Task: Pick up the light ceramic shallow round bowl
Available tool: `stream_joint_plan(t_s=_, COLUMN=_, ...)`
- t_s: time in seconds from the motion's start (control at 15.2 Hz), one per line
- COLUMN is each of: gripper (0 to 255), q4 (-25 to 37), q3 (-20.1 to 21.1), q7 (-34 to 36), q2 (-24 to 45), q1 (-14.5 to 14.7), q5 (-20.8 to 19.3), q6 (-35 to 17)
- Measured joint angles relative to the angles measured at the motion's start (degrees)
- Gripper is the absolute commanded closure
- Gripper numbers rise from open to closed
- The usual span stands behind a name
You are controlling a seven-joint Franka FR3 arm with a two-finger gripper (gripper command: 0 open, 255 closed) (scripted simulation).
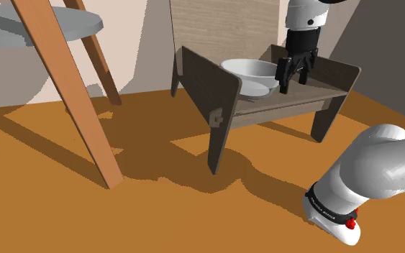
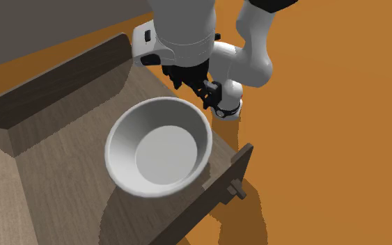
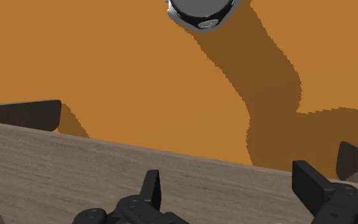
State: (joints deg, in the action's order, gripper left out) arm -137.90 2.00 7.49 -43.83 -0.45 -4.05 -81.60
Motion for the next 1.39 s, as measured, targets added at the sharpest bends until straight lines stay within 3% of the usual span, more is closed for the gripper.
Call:
stream_joint_plan(t_s=0.46, gripper=0, q4=6.3, q3=3.4, q7=-5.4, q2=7.0, q1=4.2, q5=-2.4, q6=-2.6)
stream_joint_plan(t_s=0.66, gripper=0, q4=10.7, q3=5.9, q7=-7.6, q2=11.9, q1=7.0, q5=-3.7, q6=5.7)
stream_joint_plan(t_s=0.73, gripper=0, q4=12.0, q3=6.8, q7=-8.3, q2=13.1, q1=8.2, q5=-3.9, q6=4.6)
stream_joint_plan(t_s=0.92, gripper=0, q4=13.4, q3=8.0, q7=-10.4, q2=15.1, q1=10.2, q5=-5.2, q6=-6.2)
stream_joint_plan(t_s=1.39, gripper=0, q4=10.5, q3=8.0, q7=-10.4, q2=12.8, q1=10.7, q5=-5.6, q6=-11.3)
